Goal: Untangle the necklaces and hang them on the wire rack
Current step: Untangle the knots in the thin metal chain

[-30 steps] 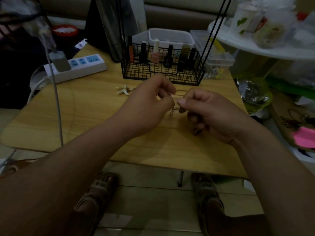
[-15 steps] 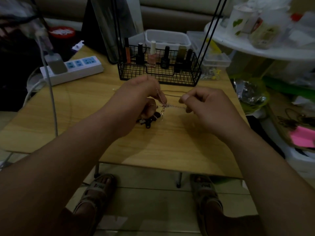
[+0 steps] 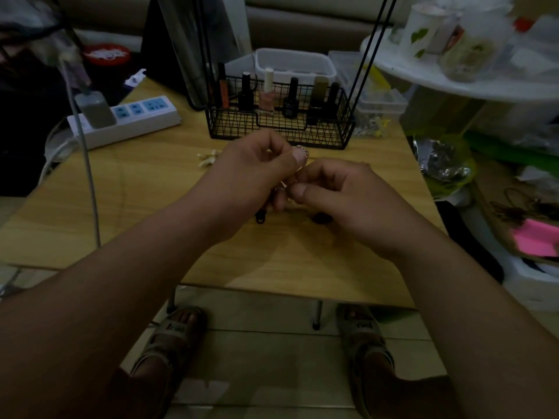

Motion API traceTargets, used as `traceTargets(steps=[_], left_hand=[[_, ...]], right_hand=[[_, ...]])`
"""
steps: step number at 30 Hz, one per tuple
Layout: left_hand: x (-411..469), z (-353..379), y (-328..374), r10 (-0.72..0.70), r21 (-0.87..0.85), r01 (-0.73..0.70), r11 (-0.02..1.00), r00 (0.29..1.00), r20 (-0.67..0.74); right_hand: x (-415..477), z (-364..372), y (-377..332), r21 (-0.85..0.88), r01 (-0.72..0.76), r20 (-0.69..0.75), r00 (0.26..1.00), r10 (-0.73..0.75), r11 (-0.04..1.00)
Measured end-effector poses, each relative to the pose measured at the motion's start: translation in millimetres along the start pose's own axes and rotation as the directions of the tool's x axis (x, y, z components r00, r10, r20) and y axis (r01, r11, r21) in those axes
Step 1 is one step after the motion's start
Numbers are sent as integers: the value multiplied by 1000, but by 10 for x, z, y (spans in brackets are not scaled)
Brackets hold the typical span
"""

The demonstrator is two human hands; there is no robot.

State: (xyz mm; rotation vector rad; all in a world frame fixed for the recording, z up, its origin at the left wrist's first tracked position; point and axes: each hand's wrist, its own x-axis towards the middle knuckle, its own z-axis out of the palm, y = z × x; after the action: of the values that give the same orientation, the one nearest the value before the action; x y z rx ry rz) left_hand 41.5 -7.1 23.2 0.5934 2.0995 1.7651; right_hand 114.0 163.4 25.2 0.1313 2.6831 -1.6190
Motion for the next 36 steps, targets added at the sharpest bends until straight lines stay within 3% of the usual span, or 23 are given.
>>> traceTargets(steps=[10,17,21,30,36], left_hand=[[8,56,-13,-22,6,22,1000,999,-33],[2,-24,36,-44,56,39,998,995,88],[-1,-50,28,-60,123,43,991,989,136],[-32,-72,70,-59,93,40,995,975,215],[-19,-69,44,-40,106,20,994,981,191]], right_hand=[[35,16,3,25,88,-158,984,-83,996],[51,-13,-21,396,-16,-124,990,71,918],[45,-12,-18,400,-14,-138,988,75,916],[39,-38,-48,513,-65,-56,993,108,856],[49,-55,0,368,-67,-109,987,115,928]])
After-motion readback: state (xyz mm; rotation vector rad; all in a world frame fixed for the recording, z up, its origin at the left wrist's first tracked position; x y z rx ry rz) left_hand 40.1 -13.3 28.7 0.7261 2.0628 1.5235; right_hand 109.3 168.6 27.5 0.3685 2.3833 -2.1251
